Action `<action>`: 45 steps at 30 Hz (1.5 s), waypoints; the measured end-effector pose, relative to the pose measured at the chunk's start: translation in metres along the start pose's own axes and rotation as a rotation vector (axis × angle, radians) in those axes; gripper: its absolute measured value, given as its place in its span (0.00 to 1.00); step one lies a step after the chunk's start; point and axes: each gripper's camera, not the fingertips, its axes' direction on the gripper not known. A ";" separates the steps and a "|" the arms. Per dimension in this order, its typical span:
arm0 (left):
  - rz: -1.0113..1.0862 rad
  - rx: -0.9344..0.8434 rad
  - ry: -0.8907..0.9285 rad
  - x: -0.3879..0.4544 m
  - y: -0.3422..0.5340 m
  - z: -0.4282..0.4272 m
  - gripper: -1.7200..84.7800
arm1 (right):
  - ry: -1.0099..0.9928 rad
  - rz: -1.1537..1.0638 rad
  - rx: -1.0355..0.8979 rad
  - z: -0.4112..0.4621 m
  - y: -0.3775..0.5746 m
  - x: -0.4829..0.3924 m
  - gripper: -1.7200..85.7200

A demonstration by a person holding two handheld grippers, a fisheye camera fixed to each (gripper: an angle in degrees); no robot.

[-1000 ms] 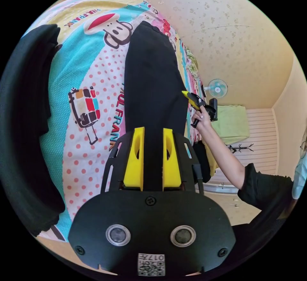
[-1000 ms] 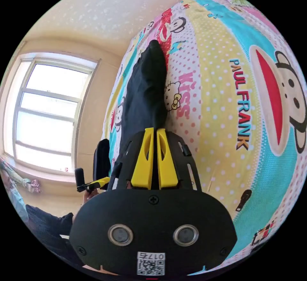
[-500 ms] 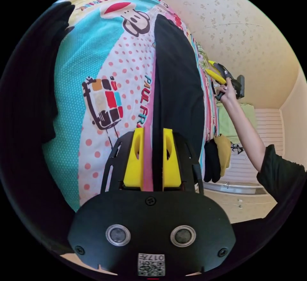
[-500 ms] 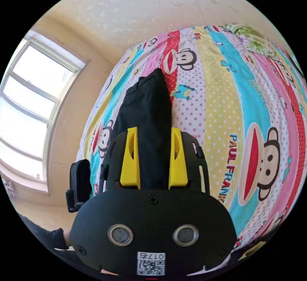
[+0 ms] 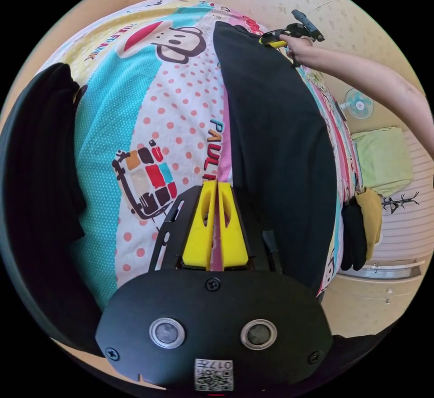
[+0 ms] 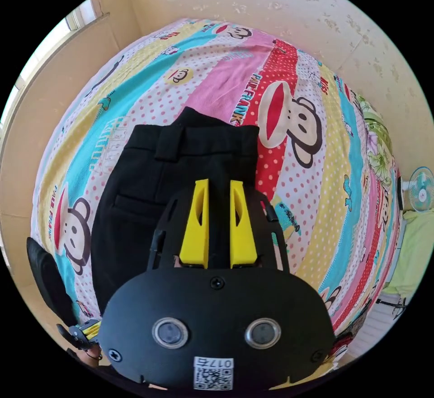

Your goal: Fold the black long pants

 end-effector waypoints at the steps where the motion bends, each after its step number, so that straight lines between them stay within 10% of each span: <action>1: -0.001 0.005 0.001 0.001 0.002 -0.002 0.01 | 0.046 -0.032 0.054 -0.012 0.001 0.000 0.06; 15: -0.138 0.085 0.465 -0.048 0.028 -0.038 0.13 | 0.080 0.064 0.127 -0.024 0.061 0.078 0.11; 22: -0.035 -0.093 0.660 -0.054 0.034 -0.041 0.21 | -0.718 0.136 0.104 -0.050 0.296 0.140 0.18; 29: 0.004 -0.204 0.679 -0.049 0.045 -0.040 0.21 | -1.072 0.411 -0.060 -0.037 0.521 0.172 0.17; 41: -0.036 -0.340 0.741 -0.028 0.072 -0.014 0.08 | -1.538 0.302 -0.144 0.038 0.509 0.191 0.12; 45: -0.029 -0.246 1.007 -0.024 0.096 -0.047 0.06 | -1.582 0.279 -0.064 0.005 0.527 0.209 0.05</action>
